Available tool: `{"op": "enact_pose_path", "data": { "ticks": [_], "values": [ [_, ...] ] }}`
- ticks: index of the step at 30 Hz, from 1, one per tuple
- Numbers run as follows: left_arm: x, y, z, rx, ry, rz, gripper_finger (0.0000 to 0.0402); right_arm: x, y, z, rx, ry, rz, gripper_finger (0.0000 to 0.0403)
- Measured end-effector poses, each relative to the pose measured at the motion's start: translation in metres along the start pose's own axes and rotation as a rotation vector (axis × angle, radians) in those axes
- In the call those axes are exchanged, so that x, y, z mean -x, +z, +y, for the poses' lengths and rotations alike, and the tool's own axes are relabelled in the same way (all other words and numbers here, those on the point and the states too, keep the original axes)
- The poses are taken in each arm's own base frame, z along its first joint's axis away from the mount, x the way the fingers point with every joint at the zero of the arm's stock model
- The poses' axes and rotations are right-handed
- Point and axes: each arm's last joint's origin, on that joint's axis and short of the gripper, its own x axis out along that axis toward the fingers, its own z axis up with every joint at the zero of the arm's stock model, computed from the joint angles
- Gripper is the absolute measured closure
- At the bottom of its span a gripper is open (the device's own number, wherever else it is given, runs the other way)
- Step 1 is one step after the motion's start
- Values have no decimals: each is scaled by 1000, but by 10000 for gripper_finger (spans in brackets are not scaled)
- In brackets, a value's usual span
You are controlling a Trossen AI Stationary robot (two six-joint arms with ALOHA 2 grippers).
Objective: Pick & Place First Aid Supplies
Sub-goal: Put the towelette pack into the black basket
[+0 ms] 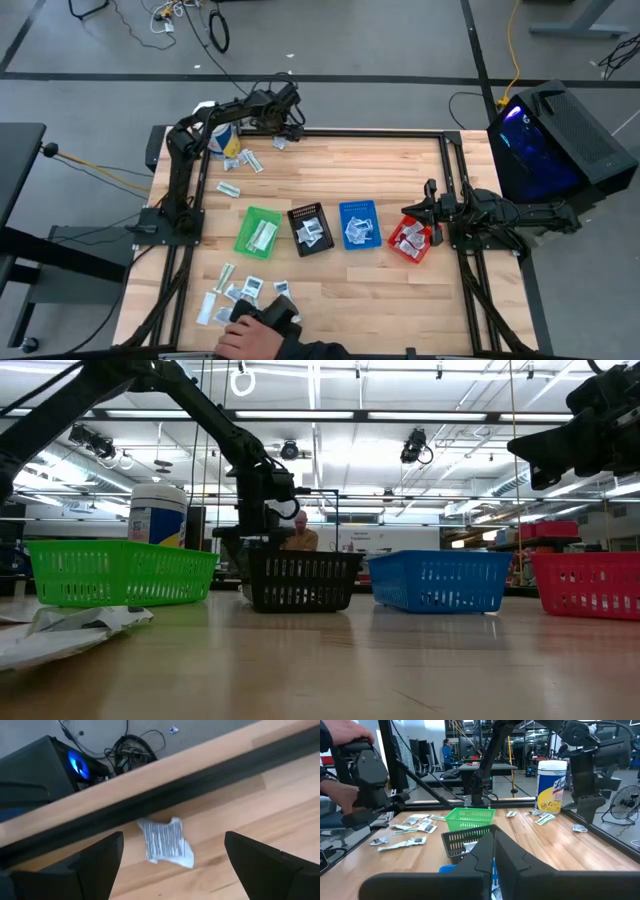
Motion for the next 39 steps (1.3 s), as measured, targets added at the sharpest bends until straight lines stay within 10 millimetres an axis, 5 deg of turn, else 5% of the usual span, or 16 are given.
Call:
{"op": "enact_pose_path", "data": {
  "ticks": [32,39],
  "values": [
    [-37,-10,-3,-19,30,157,48,0,0,0,0,0,0,380],
    [-37,-10,-7,-27,24,150,101,0,0,0,0,0,0,380]
  ]
}}
